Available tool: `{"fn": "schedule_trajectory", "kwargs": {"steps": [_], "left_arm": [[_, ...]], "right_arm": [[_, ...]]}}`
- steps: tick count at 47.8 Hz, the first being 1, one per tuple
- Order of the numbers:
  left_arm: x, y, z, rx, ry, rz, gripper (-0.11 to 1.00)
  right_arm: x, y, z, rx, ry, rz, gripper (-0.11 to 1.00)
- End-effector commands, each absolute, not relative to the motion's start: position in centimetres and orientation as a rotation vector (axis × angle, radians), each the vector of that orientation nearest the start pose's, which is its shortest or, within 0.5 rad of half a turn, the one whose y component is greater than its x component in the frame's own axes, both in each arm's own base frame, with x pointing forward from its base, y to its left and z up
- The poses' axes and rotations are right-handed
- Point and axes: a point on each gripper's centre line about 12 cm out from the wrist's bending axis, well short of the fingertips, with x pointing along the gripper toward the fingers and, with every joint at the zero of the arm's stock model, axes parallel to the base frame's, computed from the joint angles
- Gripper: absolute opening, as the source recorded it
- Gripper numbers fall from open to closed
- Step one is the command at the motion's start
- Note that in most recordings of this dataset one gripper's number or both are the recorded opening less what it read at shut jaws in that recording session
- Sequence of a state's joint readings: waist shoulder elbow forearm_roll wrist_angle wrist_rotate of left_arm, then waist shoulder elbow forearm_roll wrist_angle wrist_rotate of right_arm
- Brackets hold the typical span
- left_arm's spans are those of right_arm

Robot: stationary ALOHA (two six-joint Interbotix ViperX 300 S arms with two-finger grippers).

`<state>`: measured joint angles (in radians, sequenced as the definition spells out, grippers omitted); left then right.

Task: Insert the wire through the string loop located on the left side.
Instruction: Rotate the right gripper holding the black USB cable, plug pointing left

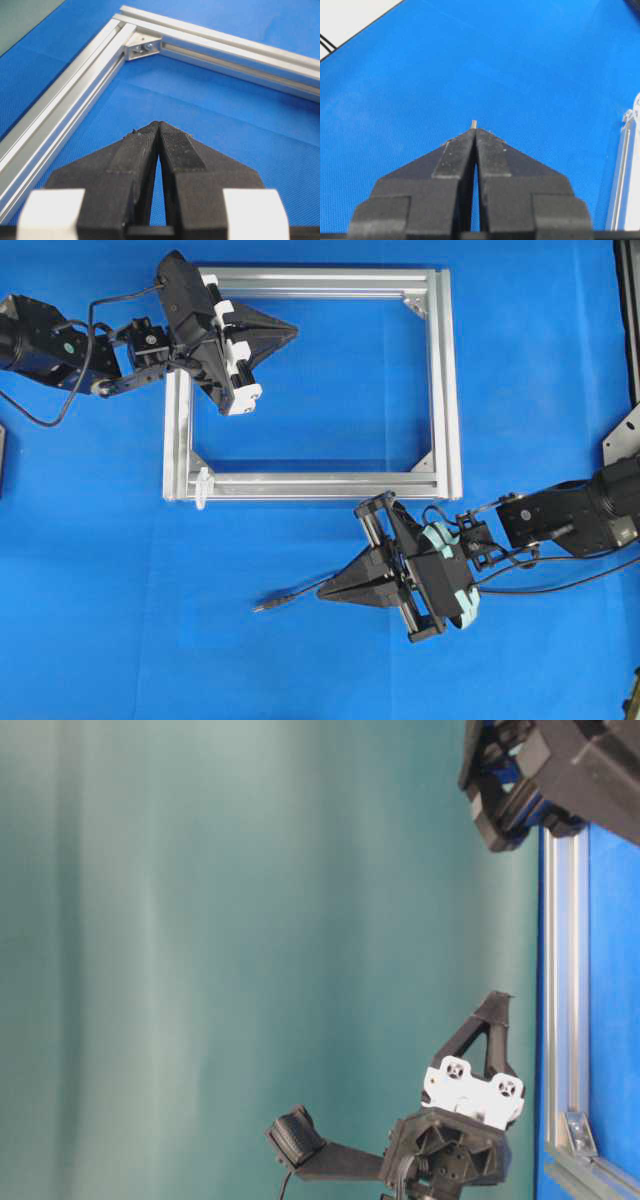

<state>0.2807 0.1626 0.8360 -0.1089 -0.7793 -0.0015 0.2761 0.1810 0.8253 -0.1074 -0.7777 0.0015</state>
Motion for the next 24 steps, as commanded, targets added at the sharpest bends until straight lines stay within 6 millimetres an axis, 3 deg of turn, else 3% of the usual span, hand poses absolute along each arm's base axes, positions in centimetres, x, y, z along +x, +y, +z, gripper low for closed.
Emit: {"fn": "schedule_trajectory", "kwargs": {"steps": [1, 24], "left_arm": [[37.10, 11.20, 15.14, -0.089, 0.180, 0.341, 0.00], [37.09, 11.18, 15.15, -0.098, 0.191, 0.341, 0.00]], "right_arm": [[36.99, 11.78, 15.20, -0.087, 0.160, 0.366, 0.01], [36.99, 11.57, 15.03, -0.070, 0.186, 0.358, -0.01]]}}
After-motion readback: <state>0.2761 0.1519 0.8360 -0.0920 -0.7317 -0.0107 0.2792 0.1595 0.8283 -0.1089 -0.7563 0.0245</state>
